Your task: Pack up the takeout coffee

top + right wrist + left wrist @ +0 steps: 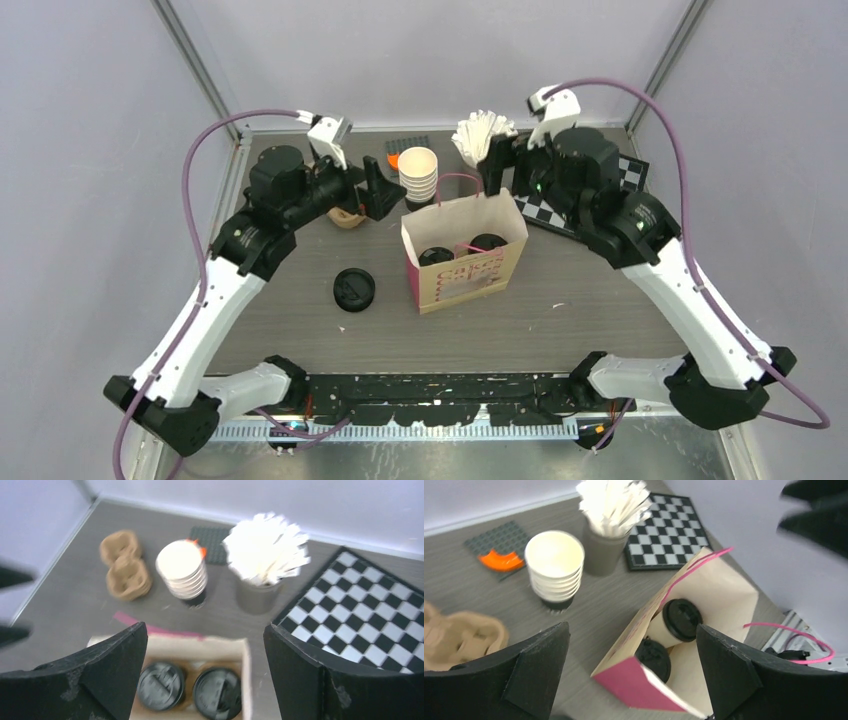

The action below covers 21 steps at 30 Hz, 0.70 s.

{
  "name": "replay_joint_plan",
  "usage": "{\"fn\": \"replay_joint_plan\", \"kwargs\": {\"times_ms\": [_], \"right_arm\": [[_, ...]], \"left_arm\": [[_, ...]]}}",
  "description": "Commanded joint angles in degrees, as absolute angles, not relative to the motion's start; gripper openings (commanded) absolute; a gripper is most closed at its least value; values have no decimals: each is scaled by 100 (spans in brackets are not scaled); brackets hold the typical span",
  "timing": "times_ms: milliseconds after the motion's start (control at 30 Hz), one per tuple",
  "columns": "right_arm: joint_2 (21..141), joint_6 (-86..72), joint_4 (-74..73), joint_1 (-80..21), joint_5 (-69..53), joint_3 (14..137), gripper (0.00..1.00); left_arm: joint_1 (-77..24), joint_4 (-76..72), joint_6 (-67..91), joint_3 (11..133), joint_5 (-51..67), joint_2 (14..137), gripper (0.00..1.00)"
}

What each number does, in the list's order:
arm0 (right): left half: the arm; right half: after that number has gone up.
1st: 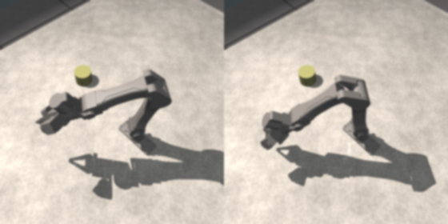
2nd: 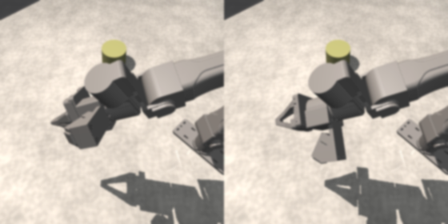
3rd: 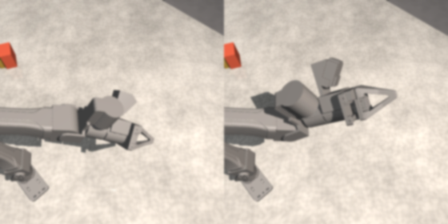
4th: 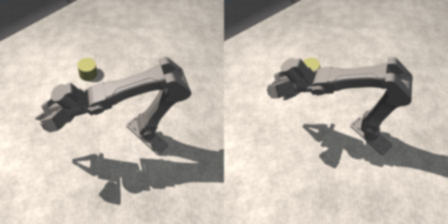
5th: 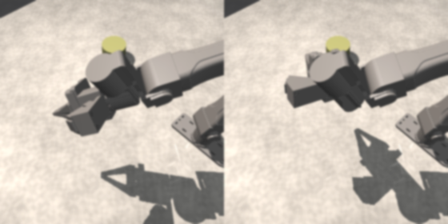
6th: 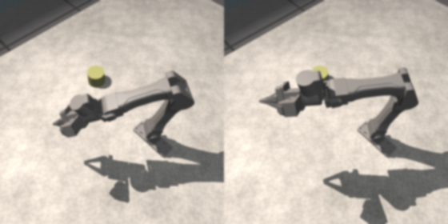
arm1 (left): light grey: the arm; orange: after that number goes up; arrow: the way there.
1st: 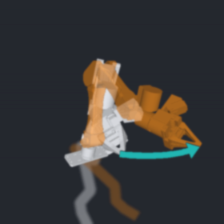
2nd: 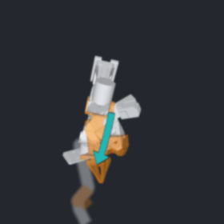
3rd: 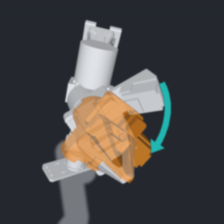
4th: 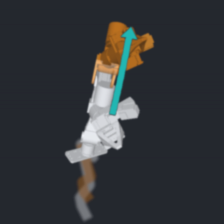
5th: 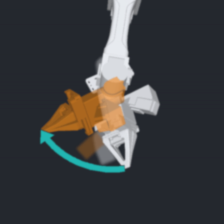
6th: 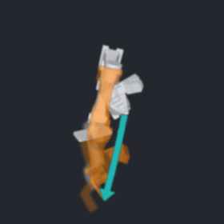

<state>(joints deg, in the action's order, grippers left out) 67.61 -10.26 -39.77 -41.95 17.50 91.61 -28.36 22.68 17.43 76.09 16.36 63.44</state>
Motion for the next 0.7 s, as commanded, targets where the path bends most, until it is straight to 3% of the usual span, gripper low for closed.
{"fn": "replay_joint_plan", "kwargs": {"times_ms": [0,200,400,667], "right_arm": [[7326,-1051,-3597,-3379,2052,9773,89],[8477,-1341,-3410,-2173,914,10272,73],[9735,-1077,-3479,-1753,93,11162,52],[10741,-663,-3551,-1706,-247,11809,43]], "left_arm": [[-2795,3496,1658,7651,769,5917,100],[-2795,4086,1680,7391,606,5458,100],[-2795,4211,1977,6997,833,5124,100],[-2793,4275,2126,6757,902,4813,99]]}}
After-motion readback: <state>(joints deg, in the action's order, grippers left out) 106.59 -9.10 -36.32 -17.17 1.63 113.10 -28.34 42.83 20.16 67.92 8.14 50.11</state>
